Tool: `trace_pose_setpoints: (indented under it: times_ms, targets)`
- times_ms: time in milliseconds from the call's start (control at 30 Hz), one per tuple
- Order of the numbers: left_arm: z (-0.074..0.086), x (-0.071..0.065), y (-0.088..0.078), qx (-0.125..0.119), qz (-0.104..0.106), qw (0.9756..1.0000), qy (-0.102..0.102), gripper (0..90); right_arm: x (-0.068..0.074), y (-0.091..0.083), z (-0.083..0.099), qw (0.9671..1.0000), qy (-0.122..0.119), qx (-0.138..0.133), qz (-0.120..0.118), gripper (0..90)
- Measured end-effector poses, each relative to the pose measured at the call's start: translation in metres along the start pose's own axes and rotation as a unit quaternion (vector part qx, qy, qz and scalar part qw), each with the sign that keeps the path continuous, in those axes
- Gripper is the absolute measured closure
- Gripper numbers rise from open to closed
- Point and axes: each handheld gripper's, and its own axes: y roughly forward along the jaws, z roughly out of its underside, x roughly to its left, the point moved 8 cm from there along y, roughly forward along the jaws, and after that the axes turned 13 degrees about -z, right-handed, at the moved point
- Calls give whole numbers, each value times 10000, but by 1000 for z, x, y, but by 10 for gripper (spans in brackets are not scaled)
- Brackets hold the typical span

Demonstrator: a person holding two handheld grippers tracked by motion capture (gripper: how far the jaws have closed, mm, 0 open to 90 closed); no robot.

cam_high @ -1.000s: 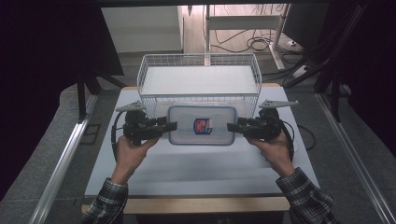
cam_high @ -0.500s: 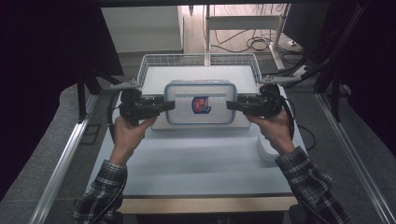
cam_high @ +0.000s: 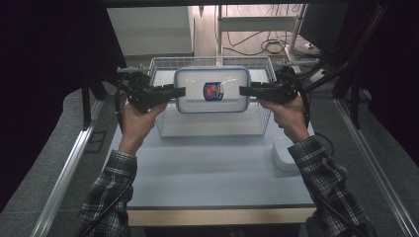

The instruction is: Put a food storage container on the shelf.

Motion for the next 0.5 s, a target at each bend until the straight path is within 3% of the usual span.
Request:
trace_pose_setpoints:
  times_ms: [167,433,500]
  targets:
    - [-7,10,8,-8,-10,9998,-178,515,-9,6,-12,10000,38,-39,68,491]
    - [-7,22,24,25,-47,9992,-393,506,-25,14,-14,9997,164,-56,166,484]
    - [-6,25,26,-61,-9,9990,-440,505,-30,17,-12,9996,220,-95,157,481]
